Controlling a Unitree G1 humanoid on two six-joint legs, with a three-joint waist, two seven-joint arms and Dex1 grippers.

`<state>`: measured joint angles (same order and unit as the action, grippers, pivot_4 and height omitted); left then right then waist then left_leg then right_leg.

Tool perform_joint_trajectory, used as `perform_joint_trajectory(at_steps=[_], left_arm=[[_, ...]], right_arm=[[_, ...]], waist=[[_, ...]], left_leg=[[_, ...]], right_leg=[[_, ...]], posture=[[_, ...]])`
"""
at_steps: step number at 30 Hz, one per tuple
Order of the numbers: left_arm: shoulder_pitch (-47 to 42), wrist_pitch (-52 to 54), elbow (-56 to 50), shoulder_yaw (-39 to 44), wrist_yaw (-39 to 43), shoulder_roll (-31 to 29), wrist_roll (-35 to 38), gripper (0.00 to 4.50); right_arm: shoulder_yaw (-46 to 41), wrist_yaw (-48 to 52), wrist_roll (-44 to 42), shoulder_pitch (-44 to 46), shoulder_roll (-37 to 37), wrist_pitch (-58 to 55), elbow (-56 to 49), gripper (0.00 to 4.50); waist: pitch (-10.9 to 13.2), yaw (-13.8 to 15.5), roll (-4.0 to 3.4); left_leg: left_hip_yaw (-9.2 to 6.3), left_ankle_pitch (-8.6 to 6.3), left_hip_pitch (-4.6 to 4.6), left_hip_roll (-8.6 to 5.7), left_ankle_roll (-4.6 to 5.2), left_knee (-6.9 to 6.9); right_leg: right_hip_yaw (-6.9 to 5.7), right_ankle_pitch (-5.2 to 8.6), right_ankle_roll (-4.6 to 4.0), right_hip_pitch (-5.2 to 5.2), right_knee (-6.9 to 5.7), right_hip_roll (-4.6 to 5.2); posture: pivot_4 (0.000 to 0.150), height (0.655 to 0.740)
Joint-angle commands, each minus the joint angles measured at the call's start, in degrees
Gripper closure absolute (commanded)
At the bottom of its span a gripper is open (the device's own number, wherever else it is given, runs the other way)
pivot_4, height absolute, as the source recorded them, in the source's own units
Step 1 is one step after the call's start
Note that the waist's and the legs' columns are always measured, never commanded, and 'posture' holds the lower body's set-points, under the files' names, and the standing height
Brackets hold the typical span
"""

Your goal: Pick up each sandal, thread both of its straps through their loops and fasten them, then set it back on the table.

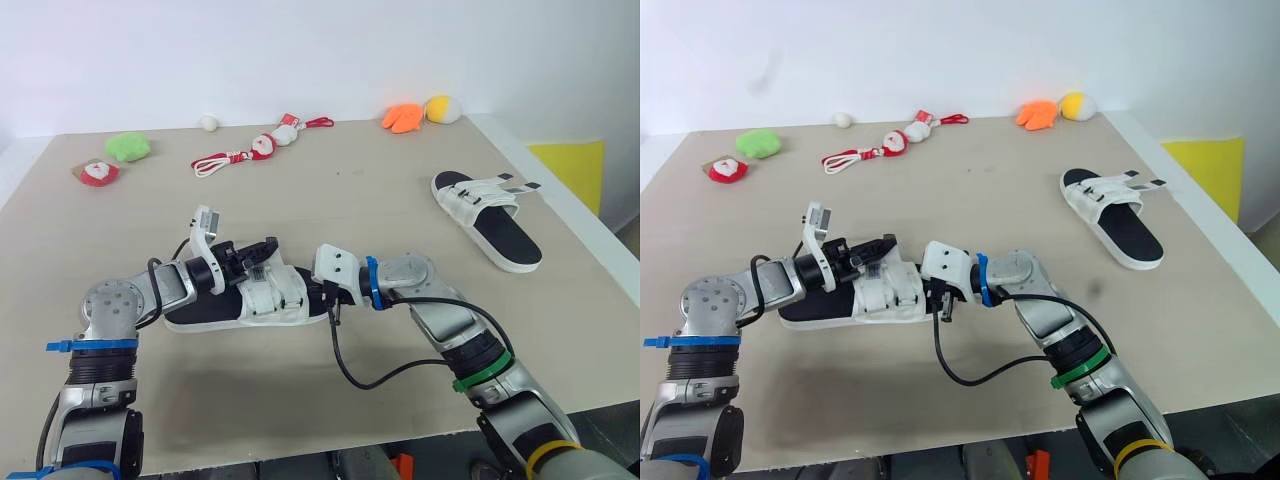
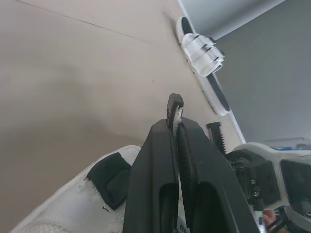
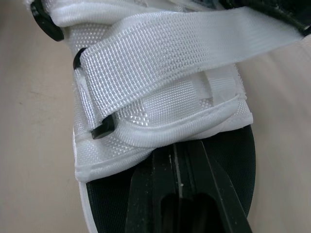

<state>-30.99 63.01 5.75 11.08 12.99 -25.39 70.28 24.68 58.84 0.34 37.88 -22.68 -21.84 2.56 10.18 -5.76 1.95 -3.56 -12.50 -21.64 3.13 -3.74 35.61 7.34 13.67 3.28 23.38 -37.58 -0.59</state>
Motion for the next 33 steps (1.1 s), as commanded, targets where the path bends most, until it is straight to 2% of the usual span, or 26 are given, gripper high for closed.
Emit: perform_joint_trajectory(at_steps=[1, 10, 17, 22, 29, 33], left_arm=[[0.56, 1.38, 0.04, -1.99, -0.39, -1.80, -5.49, 4.41], [0.74, 3.14, 0.59, -3.97, -0.49, -3.41, -11.96, 4.41], [0.42, 2.26, 0.26, -2.07, -0.81, -2.71, -13.79, 2.39], [-1.60, -1.87, 0.29, 0.69, -0.12, -2.85, -14.66, 0.17], [-6.14, -3.45, -0.33, 8.92, 3.77, -5.77, -12.83, 0.07], [-5.52, -1.44, -1.74, 11.50, 9.36, -9.94, -11.07, 0.07]], right_arm=[[1.86, 1.26, 1.00, -1.07, -0.93, -0.93, 1.51, 4.50], [1.73, 1.35, 0.87, -0.81, -0.84, -0.77, 1.62, 4.50], [1.73, 1.43, 0.76, -0.73, -0.87, -0.62, 1.78, 4.50], [1.73, 1.46, 0.68, -0.61, -0.74, -0.56, 1.89, 4.50], [1.49, 1.84, 0.69, -0.64, -0.38, -0.65, 1.76, 4.50], [1.25, 2.09, 0.56, -0.75, -0.22, -0.67, 1.55, 4.50]], waist=[[0.00, 0.00, 0.00], [-0.04, -0.04, 0.00], [-0.09, -0.12, -0.06], [-0.06, -0.47, -0.09], [0.00, -0.30, 0.09], [0.00, -0.41, 0.09]], left_leg=[[0.00, 0.00, 0.00, 0.00, 0.00, 0.00], [0.00, -0.01, 0.04, -0.01, -0.04, -0.01], [0.00, -0.02, 0.12, -0.01, -0.06, -0.03], [0.00, 0.01, 0.26, -0.02, -0.09, -0.03], [-0.24, -0.03, -0.11, -0.06, -0.20, -0.08], [-0.25, -0.09, -0.11, -0.04, -0.31, -0.18]], right_leg=[[0.00, 0.00, 0.00, 0.00, 0.00, 0.00], [0.01, 0.01, -0.01, -0.02, 0.02, 0.00], [0.01, 0.01, -0.02, -0.06, 0.03, 0.00], [0.07, 0.04, -0.08, -0.05, 0.03, -0.02], [-0.01, -0.08, 0.11, 0.08, 0.23, -0.05], [-0.01, -0.03, 0.11, 0.12, 0.30, -0.05]], posture=[[0.150, 0.7400], [0.150, 0.7400], [0.150, 0.7400], [0.150, 0.7400], [0.150, 0.7400], [0.150, 0.7400]])
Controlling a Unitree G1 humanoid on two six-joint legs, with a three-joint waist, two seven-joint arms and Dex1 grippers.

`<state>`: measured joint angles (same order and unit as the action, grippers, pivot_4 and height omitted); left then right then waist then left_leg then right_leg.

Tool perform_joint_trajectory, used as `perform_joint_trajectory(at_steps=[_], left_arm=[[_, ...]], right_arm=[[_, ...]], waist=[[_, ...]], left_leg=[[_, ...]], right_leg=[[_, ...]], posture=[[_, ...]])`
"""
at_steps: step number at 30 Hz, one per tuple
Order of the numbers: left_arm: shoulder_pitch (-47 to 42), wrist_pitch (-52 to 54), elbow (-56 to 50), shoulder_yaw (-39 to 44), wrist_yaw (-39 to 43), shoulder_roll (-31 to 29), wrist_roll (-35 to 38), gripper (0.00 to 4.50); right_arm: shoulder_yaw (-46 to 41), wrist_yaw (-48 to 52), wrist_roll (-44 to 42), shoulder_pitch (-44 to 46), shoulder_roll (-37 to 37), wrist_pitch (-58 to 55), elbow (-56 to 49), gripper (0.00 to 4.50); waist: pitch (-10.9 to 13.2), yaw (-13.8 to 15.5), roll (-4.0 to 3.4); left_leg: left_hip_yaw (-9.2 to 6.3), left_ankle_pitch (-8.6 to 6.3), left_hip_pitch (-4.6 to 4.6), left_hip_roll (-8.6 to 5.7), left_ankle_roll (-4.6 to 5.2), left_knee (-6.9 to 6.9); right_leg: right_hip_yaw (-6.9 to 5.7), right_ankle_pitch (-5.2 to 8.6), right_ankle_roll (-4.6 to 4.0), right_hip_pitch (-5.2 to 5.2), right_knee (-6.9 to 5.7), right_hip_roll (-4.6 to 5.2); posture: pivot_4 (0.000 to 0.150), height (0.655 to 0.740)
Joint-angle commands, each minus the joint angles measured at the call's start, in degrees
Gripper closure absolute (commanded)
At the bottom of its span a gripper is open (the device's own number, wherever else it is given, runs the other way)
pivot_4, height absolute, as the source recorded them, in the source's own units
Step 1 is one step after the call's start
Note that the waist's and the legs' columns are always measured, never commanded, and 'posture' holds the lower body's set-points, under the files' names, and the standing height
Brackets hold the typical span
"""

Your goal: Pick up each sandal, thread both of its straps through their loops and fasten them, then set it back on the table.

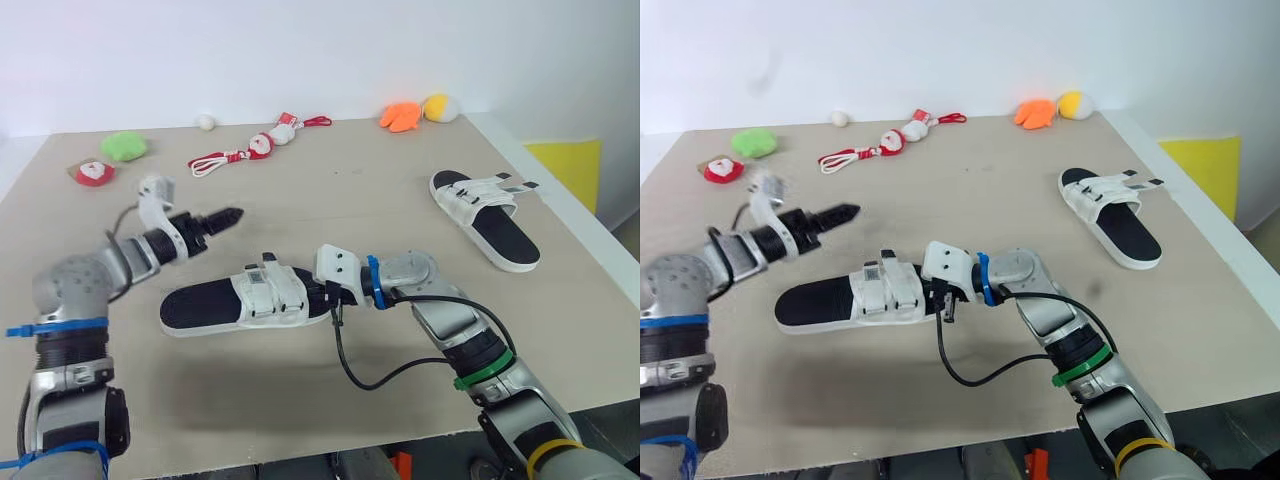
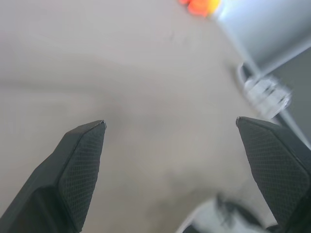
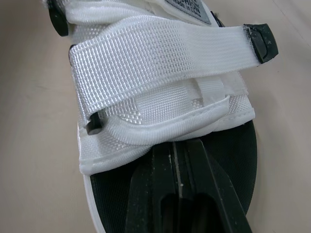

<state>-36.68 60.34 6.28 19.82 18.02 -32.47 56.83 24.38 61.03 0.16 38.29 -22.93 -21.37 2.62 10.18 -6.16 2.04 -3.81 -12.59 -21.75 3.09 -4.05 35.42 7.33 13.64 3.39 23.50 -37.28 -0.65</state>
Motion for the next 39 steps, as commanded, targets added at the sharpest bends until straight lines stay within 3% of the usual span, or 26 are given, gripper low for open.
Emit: perform_joint_trajectory(at_steps=[1, 6, 12, 15, 19, 27, 35, 39], left_arm=[[0.64, 2.84, -2.51, 3.40, 6.25, -4.04, 3.65, 0.07], [8.66, 14.52, -6.40, 4.28, 22.09, -15.01, 12.16, 0.07], [14.20, 25.31, -6.23, 4.31, 24.87, -17.84, 18.49, 0.07], [15.61, 31.54, -4.93, 3.54, 21.76, -17.29, 23.72, 0.07], [17.62, 32.16, -6.99, 0.91, 15.81, -13.82, 27.43, 0.07], [14.19, 25.88, -2.20, 1.34, 2.44, -3.76, 29.00, 0.07], [12.75, 20.03, 1.79, 1.38, -9.88, 2.56, 38.02, 0.07], [14.18, 18.32, 0.68, -0.30, -13.58, 3.93, 41.64, 1.30]], right_arm=[[1.47, -0.03, 0.68, -1.12, 0.06, -1.17, 1.44, 4.50], [-0.50, 1.23, -2.46, -0.53, 0.61, -2.48, -0.22, 4.50], [-3.19, 1.81, -6.24, 1.03, 1.21, -5.62, -1.62, 4.50], [-2.54, 1.41, -5.75, 0.77, 0.98, -4.99, -1.02, 4.50], [-2.08, 1.04, -5.58, 0.65, 1.21, -4.57, -0.55, 4.50], [-2.31, 0.93, -5.98, 1.12, 1.49, -4.46, -0.55, 4.50], [-2.57, 0.97, -6.00, 0.85, 0.61, -4.54, -1.28, 4.50], [-2.63, 0.88, -5.93, 0.95, 0.39, -3.84, -1.49, 4.50]], waist=[[0.00, -0.01, 0.00], [0.03, -0.63, -0.02], [0.05, -0.48, -0.03], [0.07, -0.49, -0.04], [0.07, -0.40, -0.04], [0.07, 0.40, -0.07], [0.07, 0.55, -0.05], [0.07, 0.66, -0.05]], left_leg=[[-0.02, 0.00, 0.00, 0.00, 0.00, -0.03], [-0.08, -0.06, -0.10, 0.02, -0.08, -0.05], [-0.20, -0.07, -0.76, 0.02, -0.11, -0.02], [-0.21, -0.08, -0.93, 0.06, -0.09, -0.04], [-0.24, -0.09, -0.96, 0.08, -0.09, -0.04], [-0.24, -0.02, -0.89, 0.07, -0.14, 0.04], [-0.25, 0.15, -0.89, -0.01, -0.31, 0.12], [-0.26, 0.16, -0.90, -0.03, -0.34, 0.20]], right_leg=[[-0.01, 0.02, -0.01, 0.01, 0.00, 0.00], [-0.08, 0.10, -0.10, 0.09, 0.00, -0.01], [-0.23, 0.14, -0.15, 0.60, -0.02, 0.02], [-0.26, 0.20, -0.12, 0.82, -0.07, 0.01], [-0.30, 0.25, -0.11, 0.84, -0.11, 0.02], [-0.33, 0.09, -0.27, 0.78, -0.16, 0.01], [-0.29, -0.04, -0.20, 0.72, -0.18, 0.05], [-0.27, -0.09, -0.15, 0.68, -0.18, 0.07]], posture=[[0.150, 0.7400], [0.150, 0.7400], [0.150, 0.7400], [0.150, 0.7400], [0.150, 0.7400], [0.150, 0.7400], [0.150, 0.7400], [0.150, 0.7400]])
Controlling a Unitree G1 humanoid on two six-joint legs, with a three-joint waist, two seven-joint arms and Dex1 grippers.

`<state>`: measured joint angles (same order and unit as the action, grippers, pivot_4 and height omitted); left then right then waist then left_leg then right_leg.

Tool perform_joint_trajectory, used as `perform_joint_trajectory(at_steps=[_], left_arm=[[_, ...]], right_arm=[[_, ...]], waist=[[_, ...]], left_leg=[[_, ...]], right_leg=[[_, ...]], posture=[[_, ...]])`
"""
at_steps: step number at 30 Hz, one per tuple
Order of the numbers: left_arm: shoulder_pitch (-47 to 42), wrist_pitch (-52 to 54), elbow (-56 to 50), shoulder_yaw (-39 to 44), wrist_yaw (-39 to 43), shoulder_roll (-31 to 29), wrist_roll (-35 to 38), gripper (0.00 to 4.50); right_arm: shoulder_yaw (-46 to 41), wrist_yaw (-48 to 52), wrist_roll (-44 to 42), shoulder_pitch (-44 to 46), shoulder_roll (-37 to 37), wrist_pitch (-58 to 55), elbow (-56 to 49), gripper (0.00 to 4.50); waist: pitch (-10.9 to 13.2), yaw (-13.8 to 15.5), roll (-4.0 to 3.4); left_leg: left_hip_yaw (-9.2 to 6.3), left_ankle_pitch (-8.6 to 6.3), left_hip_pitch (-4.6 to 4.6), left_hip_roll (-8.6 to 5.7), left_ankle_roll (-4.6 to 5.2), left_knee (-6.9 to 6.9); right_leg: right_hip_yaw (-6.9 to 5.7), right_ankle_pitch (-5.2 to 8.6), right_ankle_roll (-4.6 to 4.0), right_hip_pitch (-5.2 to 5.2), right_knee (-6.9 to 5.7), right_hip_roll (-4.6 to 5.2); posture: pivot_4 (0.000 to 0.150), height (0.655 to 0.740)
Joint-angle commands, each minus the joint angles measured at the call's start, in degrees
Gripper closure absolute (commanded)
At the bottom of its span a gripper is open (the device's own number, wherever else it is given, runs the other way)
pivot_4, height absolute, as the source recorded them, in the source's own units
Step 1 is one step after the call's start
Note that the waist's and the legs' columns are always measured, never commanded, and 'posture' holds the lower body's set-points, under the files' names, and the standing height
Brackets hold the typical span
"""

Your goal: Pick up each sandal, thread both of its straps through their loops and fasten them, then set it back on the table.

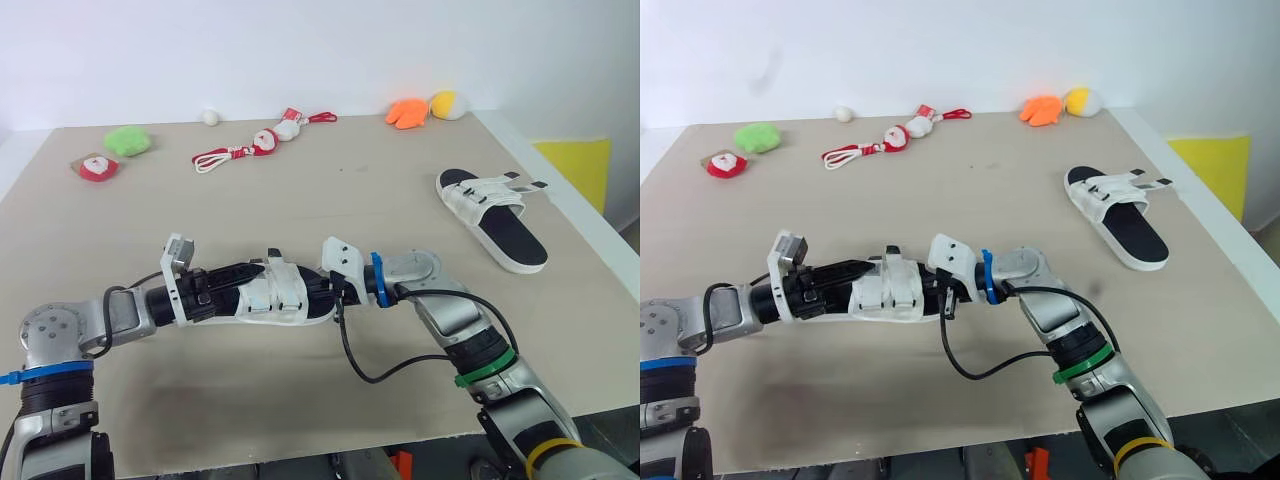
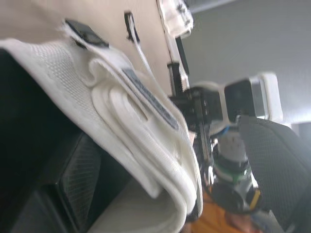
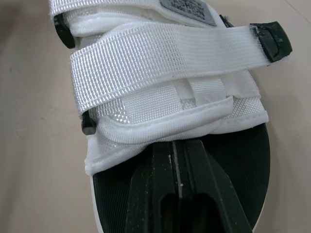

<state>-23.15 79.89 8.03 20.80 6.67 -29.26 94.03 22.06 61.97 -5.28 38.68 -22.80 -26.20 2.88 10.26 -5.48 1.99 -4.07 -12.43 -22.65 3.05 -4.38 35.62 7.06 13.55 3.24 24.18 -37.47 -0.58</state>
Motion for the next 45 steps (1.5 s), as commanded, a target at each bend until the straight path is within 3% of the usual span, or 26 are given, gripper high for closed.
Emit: perform_joint_trajectory(at_steps=[1, 7, 12, 17, 23, 24, 32, 38, 45], left_arm=[[0.87, -1.63, -1.36, -1.79, -3.04, 0.82, 5.60, 1.78], [1.42, -4.36, -2.35, -4.31, -6.26, 0.21, 10.66, 4.44], [1.38, -7.68, -2.36, -4.97, -8.58, -0.49, 13.15, 4.44], [0.90, -10.23, -2.88, -4.85, -9.81, -0.92, 14.58, 4.50], [0.69, -14.96, -4.13, -3.39, -12.66, -2.12, 17.90, 4.50], [0.78, -15.82, -4.41, -3.19, -13.19, -2.39, 17.95, 4.50], [-4.24, -36.46, -4.59, 6.53, -16.51, 1.60, 7.21, 4.50], [-12.25, -56.09, 6.45, 13.24, -16.83, 3.96, -9.10, 4.50], [-16.12, -64.36, 19.56, 15.77, -17.26, 5.66, -21.14, 4.50]], right_arm=[[-0.33, -0.07, -0.52, 0.61, 0.26, 1.06, -1.78, 4.50], [-0.40, -0.19, -0.62, 0.83, 0.45, 1.15, -1.81, 4.50], [-2.78, 1.97, -4.27, 0.08, -0.18, 0.90, -4.27, 4.50], [-9.87, 6.06, -15.87, -0.02, -2.13, -8.13, -9.89, 3.02], [-19.70, 8.35, -26.18, 3.65, -5.60, -14.90, -7.64, 0.26], [-20.84, 8.33, -27.38, 4.32, -5.92, -15.50, -7.08, 0.12], [-23.47, 7.09, -29.56, 8.52, -6.75, -14.75, -3.19, 0.12], [-20.34, 7.24, -27.52, 9.18, -5.68, -11.82, -1.78, 0.12], [-19.35, 6.91, -26.81, 10.20, -4.85, -10.27, -0.44, 0.12]], waist=[[0.00, -0.02, 0.00], [0.00, 0.02, 0.00], [0.00, 0.15, 0.00], [0.02, 0.89, -0.02], [0.13, 0.98, -0.16], [0.13, 0.98, -0.16], [0.14, 1.28, -0.17], [0.14, 1.34, -0.17], [0.14, 1.48, -0.17]], left_leg=[[0.00, 0.00, -0.01, -0.01, -0.01, 0.00], [-0.01, 0.00, -0.03, -0.01, -0.01, -0.02], [-0.01, 0.01, -0.04, -0.03, -0.03, 0.01], [-0.03, 0.01, -0.24, -0.05, -0.03, 0.03], [-0.03, 0.01, -0.28, -0.05, -0.03, 0.08], [-0.03, 0.01, -0.28, -0.05, -0.03, 0.08], [-0.05, 0.01, -0.38, -0.08, -0.02, 0.13], [-0.05, 0.01, -0.47, -0.11, -0.02, 0.13], [-0.06, 0.01, -0.60, -0.17, -0.02, 0.14]], right_leg=[[0.01, 0.00, 0.00, 0.01, 0.00, 0.00], [0.01, 0.02, 0.03, 0.02, 0.01, 0.00], [0.01, 0.00, 0.01, 0.02, 0.00, 0.01], [0.00, 0.01, 0.02, 0.14, 0.02, 0.02], [0.00, -0.01, -0.03, 0.17, 0.05, 0.03], [0.01, -0.02, -0.04, 0.18, 0.05, 0.03], [-0.03, -0.03, -0.06, 0.17, 0.11, 0.05], [-0.03, -0.21, -0.36, 0.21, 0.18, 0.08], [-0.07, -0.22, -0.36, 0.21, 0.26, 0.17]], posture=[[0.150, 0.7400], [0.150, 0.7400], [0.150, 0.7400], [0.150, 0.7400], [0.150, 0.7400], [0.150, 0.7400], [0.150, 0.7400], [0.150, 0.7400], [0.150, 0.7400]])
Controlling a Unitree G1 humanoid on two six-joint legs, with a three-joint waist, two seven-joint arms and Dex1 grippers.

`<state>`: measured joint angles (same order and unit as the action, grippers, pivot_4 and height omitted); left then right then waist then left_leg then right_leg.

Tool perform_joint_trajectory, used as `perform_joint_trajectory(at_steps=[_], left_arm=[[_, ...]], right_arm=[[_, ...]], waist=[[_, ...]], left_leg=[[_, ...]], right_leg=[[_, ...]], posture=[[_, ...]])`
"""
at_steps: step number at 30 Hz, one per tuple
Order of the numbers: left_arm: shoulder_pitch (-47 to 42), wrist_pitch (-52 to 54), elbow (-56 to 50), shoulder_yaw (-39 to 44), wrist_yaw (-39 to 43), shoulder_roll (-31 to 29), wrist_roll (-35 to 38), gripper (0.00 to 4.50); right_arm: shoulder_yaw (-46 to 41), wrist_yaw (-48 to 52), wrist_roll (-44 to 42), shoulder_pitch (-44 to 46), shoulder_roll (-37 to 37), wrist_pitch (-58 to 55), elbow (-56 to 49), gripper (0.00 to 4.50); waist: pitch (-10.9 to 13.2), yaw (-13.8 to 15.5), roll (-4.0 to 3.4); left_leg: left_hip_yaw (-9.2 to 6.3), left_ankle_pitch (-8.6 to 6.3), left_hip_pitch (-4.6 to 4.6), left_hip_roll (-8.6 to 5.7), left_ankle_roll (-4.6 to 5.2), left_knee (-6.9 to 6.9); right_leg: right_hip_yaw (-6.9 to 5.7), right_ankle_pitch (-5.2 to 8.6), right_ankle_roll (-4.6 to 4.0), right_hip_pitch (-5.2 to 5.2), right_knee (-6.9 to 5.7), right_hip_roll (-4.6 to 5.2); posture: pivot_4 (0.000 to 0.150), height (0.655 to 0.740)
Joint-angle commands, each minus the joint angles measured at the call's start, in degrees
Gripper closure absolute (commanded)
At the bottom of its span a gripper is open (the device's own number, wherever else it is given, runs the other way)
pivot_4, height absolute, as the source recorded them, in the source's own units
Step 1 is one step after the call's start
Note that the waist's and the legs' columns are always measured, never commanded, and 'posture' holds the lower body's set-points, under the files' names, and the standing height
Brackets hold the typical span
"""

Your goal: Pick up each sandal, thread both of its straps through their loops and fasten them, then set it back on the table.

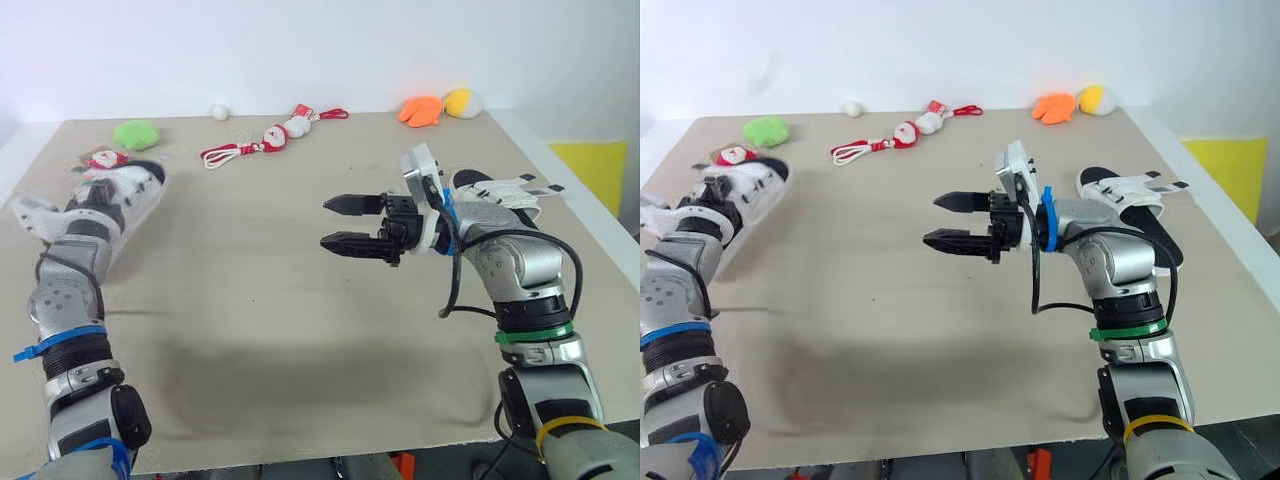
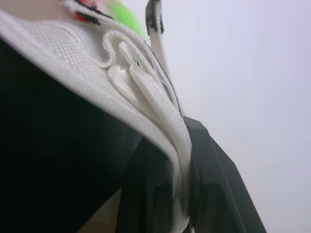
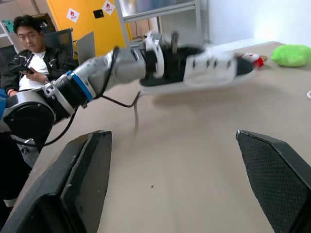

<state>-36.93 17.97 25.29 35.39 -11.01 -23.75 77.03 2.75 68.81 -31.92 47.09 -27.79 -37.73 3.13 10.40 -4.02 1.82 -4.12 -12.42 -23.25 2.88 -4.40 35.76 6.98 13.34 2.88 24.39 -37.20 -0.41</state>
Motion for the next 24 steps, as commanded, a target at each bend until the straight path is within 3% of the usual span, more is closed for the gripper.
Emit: perform_joint_trajectory(at_steps=[1, 7, 11, 14, 16, 17, 18, 20, 24], left_arm=[[-2.60, -2.82, 3.18, 1.51, 0.23, 0.44, -5.23, 4.50], [-3.04, -1.67, 4.32, 2.89, -1.73, 0.75, -9.11, 4.50], [-1.94, 0.51, 1.87, 3.55, -3.54, 0.80, -9.93, 2.67], [-0.30, 2.37, -2.57, 3.44, -6.36, 1.67, -10.14, 2.00], [0.92, 3.60, -5.75, 3.47, -9.02, 2.56, -10.14, 0.97], [1.47, 3.96, -7.15, 3.41, -10.18, 2.99, -10.21, 0.97], [1.87, 4.15, -8.26, 3.47, -11.02, 3.36, -10.35, 0.51], [2.80, 4.40, -11.23, 3.43, -13.04, 3.98, -10.98, 0.03], [5.62, 5.13, -20.00, 1.53, -18.99, 4.68, -15.00, 0.03]], right_arm=[[-0.02, 0.04, -0.16, 1.80, 0.16, 1.30, -0.70, 0.12], [0.11, -0.27, -0.41, 1.66, -0.18, 1.19, -1.02, 0.12], [0.00, -0.50, -0.74, 1.43, -0.33, 0.86, -1.47, 0.00], [-0.02, -0.72, -0.90, 1.28, -0.25, 0.64, -1.68, 0.00], [0.02, -0.74, -1.00, 1.13, -0.24, 0.51, -1.85, 0.00], [0.06, -0.70, -1.04, 1.12, -0.24, 0.45, -1.88, 0.00], [0.09, -0.67, -1.06, 1.12, -0.23, 0.41, -1.87, 0.00], [0.19, -0.59, -1.02, 1.23, -0.19, 0.41, -1.74, 0.00], [0.58, -0.08, -0.80, 1.65, -0.07, 0.64, -1.09, 0.00]], waist=[[-0.01, 0.06, 0.01], [-0.01, 0.18, 0.01], [-0.01, 0.07, 0.01], [-0.01, -0.03, 0.01], [-0.01, -0.03, 0.01], [-0.01, -0.02, 0.01], [-0.01, -0.02, 0.01], [-0.01, 0.00, 0.01], [-0.01, -0.11, 0.01]], left_leg=[[0.00, 0.00, -0.01, -0.03, 0.00, 0.00], [-0.03, 0.00, -0.01, -0.04, 0.00, 0.08], [-0.04, 0.01, 0.03, -0.04, 0.00, 0.11], [-0.04, 0.03, 0.03, -0.04, 0.01, 0.14], [-0.04, 0.03, 0.02, -0.04, 0.00, 0.16], [-0.04, 0.03, 0.02, -0.04, 0.00, 0.16], [-0.04, 0.03, 0.02, -0.04, 0.01, 0.16], [-0.05, 0.03, 0.02, -0.04, 0.00, 0.16], [-0.05, 0.03, 0.03, -0.04, 0.00, 0.21]], right_leg=[[-0.01, 0.00, 0.00, 0.00, 0.01, 0.04], [-0.05, -0.03, 0.05, -0.01, -0.05, 0.06], [-0.04, -0.04, 0.10, -0.01, -0.12, 0.04], [-0.04, 0.00, 0.20, -0.02, -0.12, 0.03], [-0.04, -0.06, 0.13, -0.03, -0.13, 0.05], [-0.04, -0.06, 0.12, -0.04, -0.13, 0.06], [-0.04, -0.07, 0.11, -0.04, -0.13, 0.06], [-0.04, -0.08, 0.10, -0.06, -0.13, 0.07], [-0.04, -0.11, 0.10, -0.06, -0.15, 0.06]], posture=[[0.150, 0.7400], [0.150, 0.7400], [0.150, 0.7400], [0.150, 0.7400], [0.150, 0.7400], [0.150, 0.7400], [0.150, 0.7400], [0.150, 0.7400], [0.150, 0.7400]])
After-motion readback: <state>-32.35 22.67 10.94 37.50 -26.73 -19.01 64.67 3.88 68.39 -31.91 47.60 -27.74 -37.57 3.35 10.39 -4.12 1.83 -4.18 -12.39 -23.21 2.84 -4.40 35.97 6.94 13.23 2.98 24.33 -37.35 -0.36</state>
